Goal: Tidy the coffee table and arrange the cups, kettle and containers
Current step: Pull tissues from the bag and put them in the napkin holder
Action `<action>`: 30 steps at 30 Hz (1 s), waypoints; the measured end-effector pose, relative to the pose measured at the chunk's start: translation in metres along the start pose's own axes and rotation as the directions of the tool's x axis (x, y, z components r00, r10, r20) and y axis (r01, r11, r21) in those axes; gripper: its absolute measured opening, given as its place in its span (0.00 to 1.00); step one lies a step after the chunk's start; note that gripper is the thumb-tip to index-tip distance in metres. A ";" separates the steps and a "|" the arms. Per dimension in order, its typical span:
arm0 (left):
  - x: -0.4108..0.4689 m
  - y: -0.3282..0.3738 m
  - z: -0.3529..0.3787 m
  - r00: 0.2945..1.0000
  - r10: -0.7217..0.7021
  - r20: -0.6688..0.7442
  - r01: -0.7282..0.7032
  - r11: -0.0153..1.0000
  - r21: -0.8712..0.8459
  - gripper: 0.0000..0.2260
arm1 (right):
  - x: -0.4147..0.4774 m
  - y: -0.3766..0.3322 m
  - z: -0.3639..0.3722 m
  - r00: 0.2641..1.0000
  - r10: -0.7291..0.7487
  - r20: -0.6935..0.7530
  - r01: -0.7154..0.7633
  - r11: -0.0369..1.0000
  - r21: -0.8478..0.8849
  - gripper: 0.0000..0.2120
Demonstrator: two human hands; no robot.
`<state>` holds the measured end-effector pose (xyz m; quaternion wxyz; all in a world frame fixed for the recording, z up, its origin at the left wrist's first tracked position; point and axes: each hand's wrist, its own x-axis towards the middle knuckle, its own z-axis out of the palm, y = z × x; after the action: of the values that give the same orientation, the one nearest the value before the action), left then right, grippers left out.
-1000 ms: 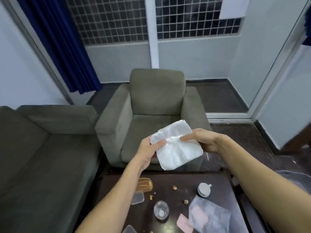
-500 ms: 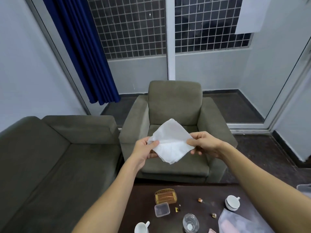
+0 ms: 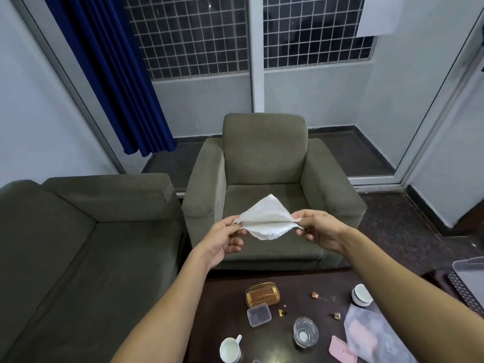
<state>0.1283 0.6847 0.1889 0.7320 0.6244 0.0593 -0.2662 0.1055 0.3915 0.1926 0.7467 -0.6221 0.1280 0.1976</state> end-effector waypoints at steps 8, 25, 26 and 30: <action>0.020 -0.036 -0.001 0.980 -0.196 -0.029 0.176 0.930 -0.322 0.12 | 0.019 0.031 -0.004 0.981 0.178 -0.070 -0.167 0.976 0.141 0.11; 0.106 -0.180 -0.063 0.923 -0.371 -0.100 0.345 0.915 -0.208 0.10 | 0.121 0.196 -0.013 0.990 0.074 -0.120 -0.112 0.927 -0.357 0.09; 0.111 -0.190 -0.066 0.921 -0.376 -0.101 0.353 0.917 -0.187 0.10 | 0.128 0.206 -0.016 0.990 0.056 -0.127 -0.100 0.921 -0.376 0.08; 0.130 -0.232 -0.078 0.914 -0.381 -0.141 0.392 0.918 0.060 0.14 | 0.153 0.245 -0.025 0.991 -0.005 -0.137 -0.065 0.863 -0.501 0.06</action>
<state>0.1501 0.6987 -0.0871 0.6317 0.6471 0.2162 -0.3680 0.1317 0.4243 -0.0945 0.5446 -0.8054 0.1314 0.1937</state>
